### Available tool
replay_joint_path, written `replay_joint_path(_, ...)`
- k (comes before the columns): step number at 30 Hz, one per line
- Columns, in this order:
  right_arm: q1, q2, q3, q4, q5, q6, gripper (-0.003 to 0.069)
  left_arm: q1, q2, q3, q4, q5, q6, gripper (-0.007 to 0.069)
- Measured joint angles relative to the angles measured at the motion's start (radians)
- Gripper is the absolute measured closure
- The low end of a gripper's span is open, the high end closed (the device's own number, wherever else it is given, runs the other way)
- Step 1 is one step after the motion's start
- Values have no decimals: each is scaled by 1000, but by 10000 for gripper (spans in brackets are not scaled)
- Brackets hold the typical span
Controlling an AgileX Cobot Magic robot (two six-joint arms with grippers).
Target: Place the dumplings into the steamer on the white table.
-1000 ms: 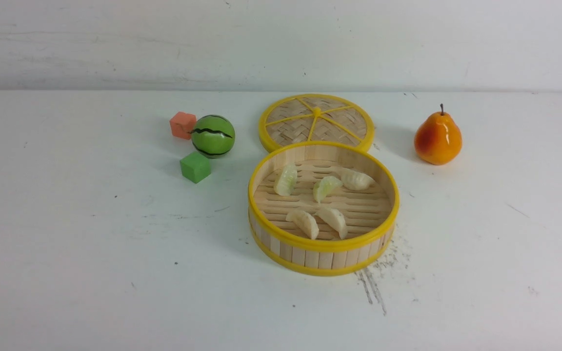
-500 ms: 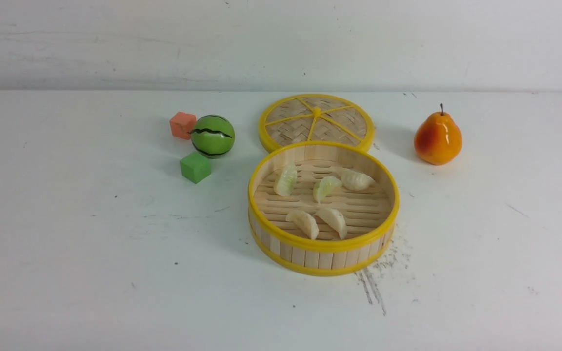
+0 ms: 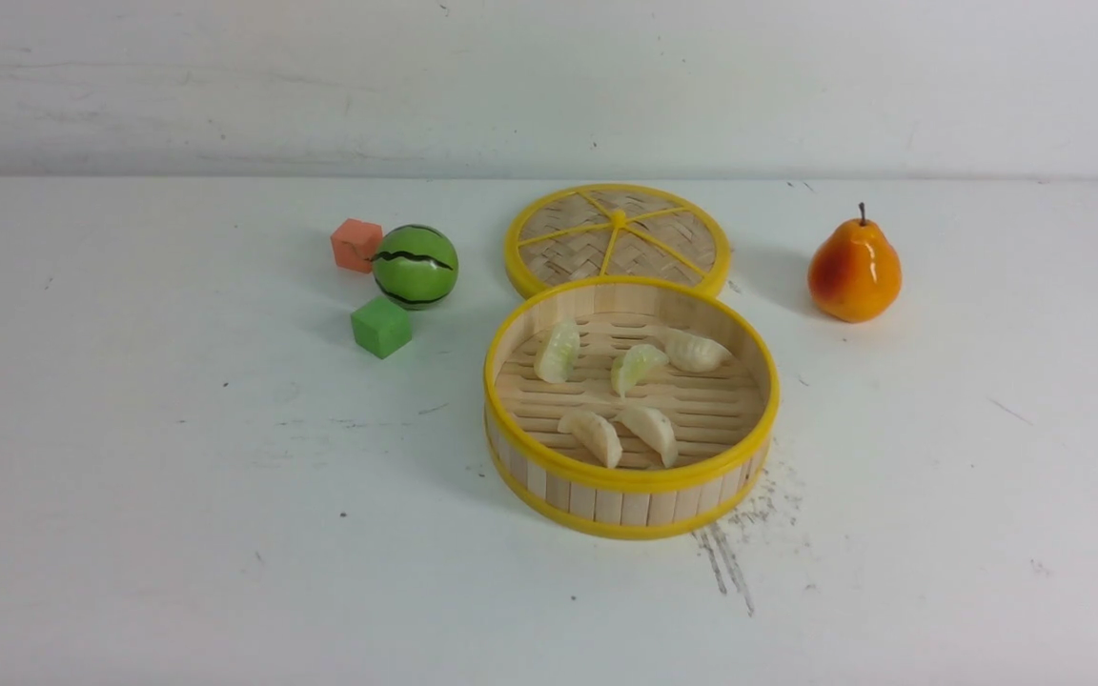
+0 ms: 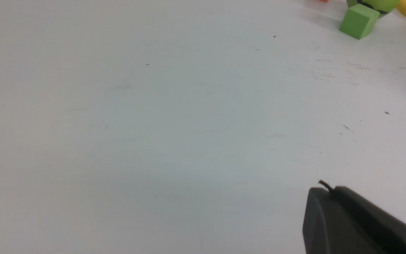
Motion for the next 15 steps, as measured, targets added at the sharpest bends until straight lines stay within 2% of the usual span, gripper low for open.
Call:
replay_joint_path(5, 0, 0, 0, 0, 0, 0, 552, -51, 0, 0, -2, 3, -11, 638)
replay_joint_path(15, 0, 0, 0, 0, 0, 0, 538, -54, 0, 0, -3, 1, -12, 638)
